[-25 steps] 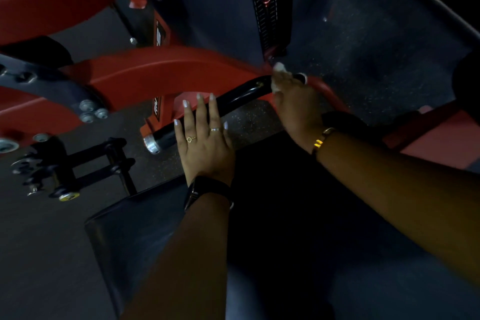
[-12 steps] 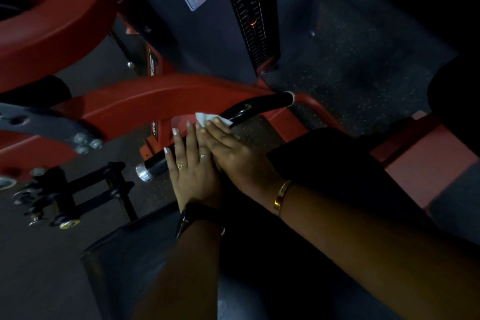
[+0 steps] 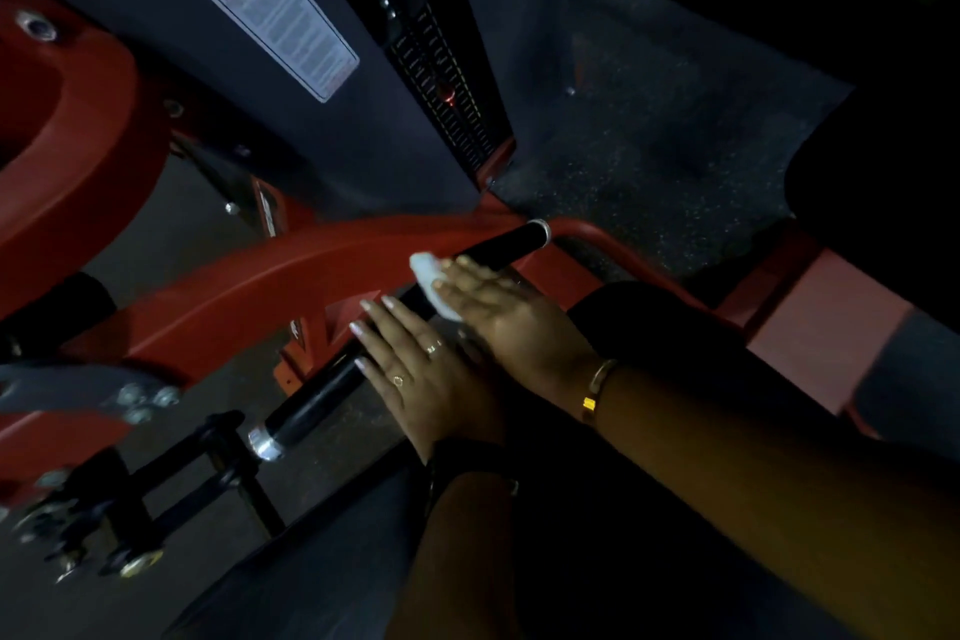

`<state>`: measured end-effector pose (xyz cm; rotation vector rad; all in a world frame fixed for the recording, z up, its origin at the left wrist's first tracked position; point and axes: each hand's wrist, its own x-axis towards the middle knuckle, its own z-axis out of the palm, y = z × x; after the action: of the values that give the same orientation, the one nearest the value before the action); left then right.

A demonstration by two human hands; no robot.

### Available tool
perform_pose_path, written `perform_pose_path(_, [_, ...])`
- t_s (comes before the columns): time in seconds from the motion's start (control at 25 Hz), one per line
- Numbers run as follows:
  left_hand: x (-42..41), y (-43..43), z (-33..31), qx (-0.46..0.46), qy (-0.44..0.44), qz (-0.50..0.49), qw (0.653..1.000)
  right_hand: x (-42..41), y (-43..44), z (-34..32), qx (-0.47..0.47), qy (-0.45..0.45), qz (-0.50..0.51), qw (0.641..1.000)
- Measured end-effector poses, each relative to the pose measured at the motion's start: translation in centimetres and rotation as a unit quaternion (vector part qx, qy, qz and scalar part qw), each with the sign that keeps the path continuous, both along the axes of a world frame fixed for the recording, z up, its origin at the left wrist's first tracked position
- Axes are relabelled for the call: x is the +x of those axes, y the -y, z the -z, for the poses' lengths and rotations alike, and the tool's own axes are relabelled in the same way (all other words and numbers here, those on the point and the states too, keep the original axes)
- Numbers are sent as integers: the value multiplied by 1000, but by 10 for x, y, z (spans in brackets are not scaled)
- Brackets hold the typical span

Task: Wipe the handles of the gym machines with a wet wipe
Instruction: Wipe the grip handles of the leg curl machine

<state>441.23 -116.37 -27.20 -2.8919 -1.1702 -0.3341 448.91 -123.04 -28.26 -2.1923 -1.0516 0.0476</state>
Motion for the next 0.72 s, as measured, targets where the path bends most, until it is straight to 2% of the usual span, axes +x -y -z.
perform_pose_path(0.04, [2,0,2,6,-9,17,1000,11,8,5,-5,-30,40,999])
perform_pose_path(0.12, [-2,0,3,23,-43,83,995,37,23,10,-36,-146,156,976])
perform_pose_path(0.16, [-4,-1,5,37,-54,110,992,46,24,10,-79,-198,187,959])
perform_pose_path(0.24, [-2,-3,9,40,-53,118,991,47,13,-1,-86,-271,217,934])
perform_pose_path(0.4, [0,-7,9,95,-78,110,986,-12,-23,-22,43,-179,110,977])
perform_pose_path(0.48, [-1,-5,9,87,-67,121,987,7,-15,-11,74,-240,120,960])
perform_pose_path(0.6, [-1,0,8,66,-59,112,990,55,3,17,10,-367,268,891])
perform_pose_path(0.64, [-1,1,8,73,-65,115,989,62,4,21,-8,-377,291,879])
perform_pose_path(0.72, [-1,1,8,85,-81,116,986,53,-8,13,-27,-357,290,887])
